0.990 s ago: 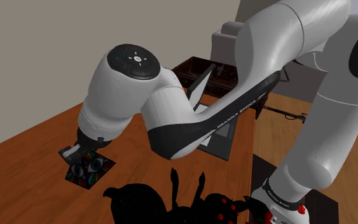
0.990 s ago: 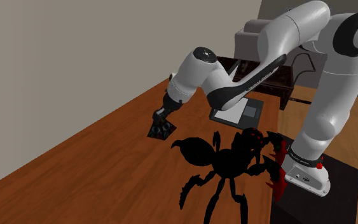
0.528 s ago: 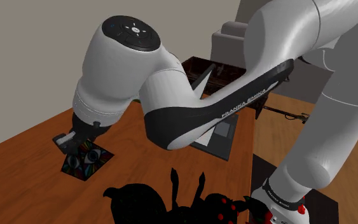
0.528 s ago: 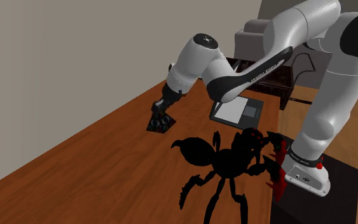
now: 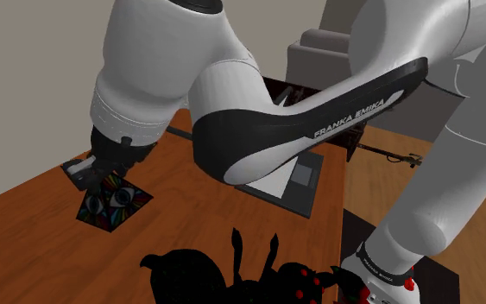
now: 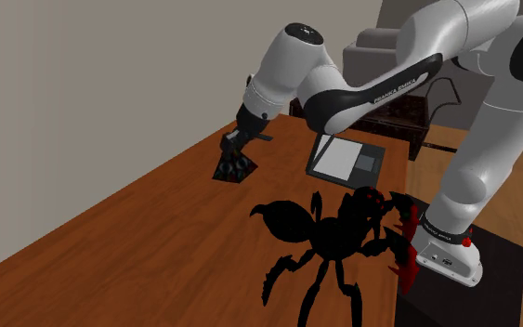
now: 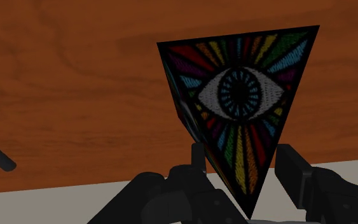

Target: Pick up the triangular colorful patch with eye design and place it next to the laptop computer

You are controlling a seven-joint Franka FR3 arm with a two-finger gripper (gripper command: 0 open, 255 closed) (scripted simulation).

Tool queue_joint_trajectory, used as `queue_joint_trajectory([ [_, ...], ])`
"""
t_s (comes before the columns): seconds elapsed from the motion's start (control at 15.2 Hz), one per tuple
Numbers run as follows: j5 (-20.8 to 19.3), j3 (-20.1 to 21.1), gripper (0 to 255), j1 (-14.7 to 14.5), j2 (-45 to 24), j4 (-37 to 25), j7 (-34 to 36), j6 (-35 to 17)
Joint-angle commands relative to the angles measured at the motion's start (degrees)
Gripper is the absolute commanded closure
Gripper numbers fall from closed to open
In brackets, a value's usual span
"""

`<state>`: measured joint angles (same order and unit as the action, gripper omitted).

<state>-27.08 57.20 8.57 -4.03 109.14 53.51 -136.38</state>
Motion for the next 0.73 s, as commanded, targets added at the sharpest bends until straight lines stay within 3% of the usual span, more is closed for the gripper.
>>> queue_joint_trajectory([
  [0.0,0.95,0.20,255,0.02,0.28,-1.42,-0.91,1.43],
  [0.66,4.83,0.69,255,0.28,1.68,-7.84,-4.94,7.96],
])
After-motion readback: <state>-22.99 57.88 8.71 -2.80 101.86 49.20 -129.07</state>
